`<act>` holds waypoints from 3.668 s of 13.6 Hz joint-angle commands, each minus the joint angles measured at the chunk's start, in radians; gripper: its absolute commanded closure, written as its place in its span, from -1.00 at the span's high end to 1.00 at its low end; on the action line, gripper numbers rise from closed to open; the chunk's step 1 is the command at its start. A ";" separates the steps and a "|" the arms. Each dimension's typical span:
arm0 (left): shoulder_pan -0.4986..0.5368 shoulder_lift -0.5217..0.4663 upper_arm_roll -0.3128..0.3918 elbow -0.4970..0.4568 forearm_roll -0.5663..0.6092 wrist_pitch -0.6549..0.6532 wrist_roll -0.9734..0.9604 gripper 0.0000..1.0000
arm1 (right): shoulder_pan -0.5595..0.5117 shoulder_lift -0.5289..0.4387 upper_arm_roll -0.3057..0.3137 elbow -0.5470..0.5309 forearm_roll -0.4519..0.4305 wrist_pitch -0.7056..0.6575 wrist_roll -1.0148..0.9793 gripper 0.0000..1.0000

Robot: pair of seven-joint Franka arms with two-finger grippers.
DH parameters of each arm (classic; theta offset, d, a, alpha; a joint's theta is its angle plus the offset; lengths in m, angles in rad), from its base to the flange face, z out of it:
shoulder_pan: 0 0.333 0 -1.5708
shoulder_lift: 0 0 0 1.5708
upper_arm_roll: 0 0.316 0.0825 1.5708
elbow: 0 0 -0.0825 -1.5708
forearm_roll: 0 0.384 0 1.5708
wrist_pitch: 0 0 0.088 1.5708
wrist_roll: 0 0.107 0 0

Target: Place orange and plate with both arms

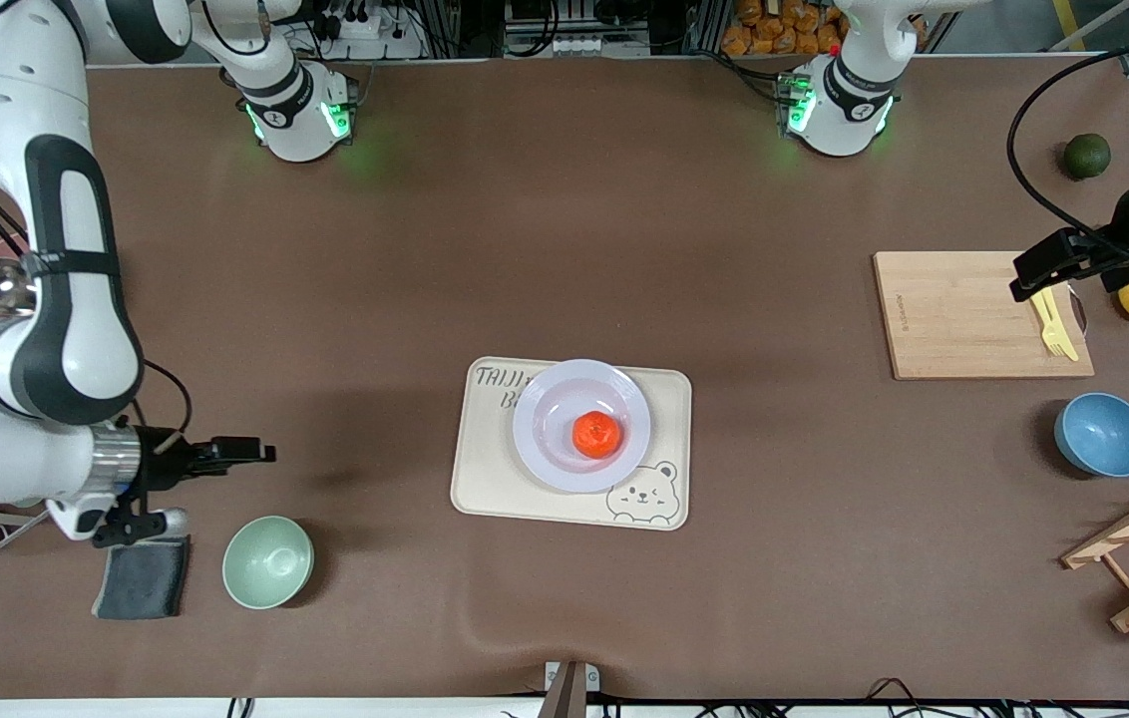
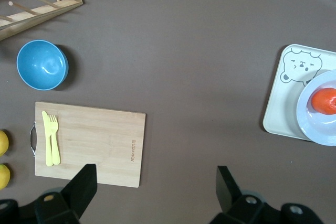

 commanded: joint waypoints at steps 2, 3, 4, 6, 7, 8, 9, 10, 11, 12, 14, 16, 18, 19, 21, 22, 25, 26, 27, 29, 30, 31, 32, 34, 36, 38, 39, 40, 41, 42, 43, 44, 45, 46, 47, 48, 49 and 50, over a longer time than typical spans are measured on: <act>0.005 -0.016 -0.005 -0.006 -0.008 -0.005 0.020 1.00 | -0.006 -0.169 0.005 -0.047 -0.141 -0.059 0.034 1.00; 0.007 -0.017 -0.005 -0.006 -0.009 -0.004 0.022 1.00 | -0.006 -0.202 -0.002 -0.061 -0.151 -0.099 0.039 1.00; 0.008 -0.019 -0.005 -0.006 -0.009 -0.005 0.023 1.00 | -0.003 -0.233 -0.009 -0.064 -0.183 -0.130 0.062 1.00; 0.008 -0.019 -0.005 -0.006 -0.009 -0.004 0.023 1.00 | -0.003 -0.290 -0.008 -0.073 -0.252 -0.205 0.110 1.00; 0.008 -0.023 -0.005 -0.006 -0.009 -0.004 0.023 1.00 | -0.005 -0.310 -0.009 -0.073 -0.264 -0.231 0.111 1.00; 0.007 -0.025 -0.005 -0.006 -0.009 -0.004 0.023 1.00 | -0.006 -0.327 -0.009 -0.075 -0.287 -0.248 0.113 1.00; 0.007 -0.026 -0.005 -0.006 -0.009 -0.004 0.023 1.00 | 0.000 -0.351 -0.011 -0.101 -0.316 -0.250 0.127 1.00; 0.008 -0.026 -0.005 -0.007 -0.012 -0.004 0.023 1.00 | 0.003 -0.394 -0.008 -0.152 -0.347 -0.230 0.163 1.00; 0.008 -0.028 -0.005 -0.009 -0.015 -0.002 0.023 1.00 | 0.005 -0.432 -0.008 -0.212 -0.356 -0.196 0.176 1.00; 0.008 -0.034 -0.005 -0.015 -0.017 0.002 0.023 1.00 | 0.005 -0.477 -0.006 -0.286 -0.362 -0.151 0.176 1.00; 0.007 -0.043 -0.005 -0.027 -0.017 0.008 0.025 1.00 | 0.006 -0.541 -0.003 -0.404 -0.370 -0.069 0.177 1.00; 0.008 -0.061 -0.005 -0.054 -0.017 0.015 0.025 1.00 | 0.008 -0.565 -0.002 -0.453 -0.368 -0.027 0.177 1.00; 0.008 -0.065 -0.005 -0.055 -0.017 0.024 0.028 1.00 | 0.008 -0.595 -0.002 -0.475 -0.368 -0.021 0.180 1.00; 0.008 -0.062 -0.003 -0.049 -0.015 0.024 0.043 1.00 | 0.006 -0.617 -0.002 -0.499 -0.368 -0.012 0.180 1.00; 0.008 -0.063 -0.002 -0.047 -0.014 0.022 0.048 1.00 | -0.006 -0.666 -0.005 -0.559 -0.364 0.032 0.180 1.00; 0.008 -0.062 0.003 -0.045 -0.012 0.022 0.049 1.00 | -0.014 -0.678 -0.006 -0.569 -0.356 0.036 0.180 1.00; 0.008 -0.057 0.004 -0.026 -0.012 0.018 0.045 1.00 | -0.017 -0.674 -0.006 -0.541 -0.355 0.036 0.205 1.00; 0.008 -0.058 0.004 -0.024 -0.014 0.018 0.045 1.00 | -0.018 -0.669 -0.006 -0.535 -0.355 0.039 0.205 1.00; 0.007 -0.060 0.004 -0.026 -0.017 0.016 0.045 1.00 | -0.020 -0.664 -0.008 -0.529 -0.355 0.042 0.205 1.00; 0.011 -0.060 0.004 -0.026 -0.014 0.015 0.046 1.00 | -0.032 -0.655 -0.008 -0.510 -0.355 0.042 0.205 1.00; 0.013 -0.060 0.004 -0.026 -0.009 0.015 0.045 1.00 | -0.034 -0.655 -0.008 -0.507 -0.355 0.042 0.205 1.00; 0.011 -0.062 0.004 -0.026 -0.006 0.015 0.045 1.00 | -0.035 -0.654 -0.008 -0.506 -0.355 0.042 0.205 1.00; 0.011 -0.063 0.004 -0.026 -0.008 0.012 0.045 1.00 | -0.038 -0.652 -0.008 -0.503 -0.355 0.042 0.205 1.00; 0.017 -0.072 0.004 -0.039 -0.009 -0.016 0.045 1.00 | -0.040 -0.648 -0.008 -0.501 -0.355 0.043 0.205 1.00; 0.020 -0.071 0.004 -0.042 -0.012 -0.015 0.043 1.00 | -0.041 -0.648 -0.008 -0.498 -0.355 0.043 0.205 1.00; 0.022 -0.062 0.004 -0.035 -0.009 -0.016 0.045 1.00 | -0.043 -0.646 -0.008 -0.489 -0.355 0.042 0.205 1.00; 0.022 -0.059 0.004 -0.029 -0.005 -0.015 0.043 1.00 | -0.043 -0.646 -0.008 -0.484 -0.353 0.043 0.205 1.00; 0.022 -0.057 0.004 -0.029 -0.003 -0.015 0.042 1.00 | -0.041 -0.648 -0.008 -0.474 -0.355 0.043 0.205 1.00; 0.022 -0.057 0.004 -0.029 -0.003 -0.015 0.042 1.00 | -0.041 -0.648 -0.008 -0.452 -0.353 0.039 0.205 1.00; 0.022 -0.057 0.004 -0.027 -0.003 -0.015 0.043 1.00 | -0.040 -0.646 -0.008 -0.435 -0.353 0.037 0.206 1.00; 0.023 -0.055 0.006 -0.026 -0.003 -0.015 0.043 1.00 | -0.041 -0.646 -0.008 -0.425 -0.355 0.034 0.206 1.00; 0.023 -0.055 0.006 -0.026 -0.003 -0.015 0.043 1.00 | -0.044 -0.646 -0.008 -0.406 -0.355 0.029 0.205 1.00; 0.023 -0.055 0.006 -0.018 -0.002 -0.016 0.042 1.00 | -0.046 -0.646 -0.008 -0.405 -0.355 0.028 0.203 1.00; 0.022 -0.055 0.006 -0.018 -0.002 -0.016 0.042 1.00 | -0.049 -0.640 -0.008 -0.405 -0.355 0.029 0.197 1.00; 0.022 -0.054 0.006 -0.018 -0.002 -0.016 0.043 1.00 | -0.055 -0.638 -0.008 -0.403 -0.355 0.029 0.199 1.00; 0.023 -0.054 0.006 -0.018 -0.002 -0.016 0.043 1.00 | -0.057 -0.640 -0.008 -0.400 -0.355 0.029 0.199 1.00; 0.023 -0.054 0.006 -0.018 -0.002 -0.016 0.043 1.00 | -0.058 -0.638 -0.008 -0.397 -0.353 0.028 0.200 1.00; 0.023 -0.054 0.006 -0.018 0.000 -0.016 0.043 1.00 | -0.063 -0.638 -0.008 -0.397 -0.355 0.029 0.199 1.00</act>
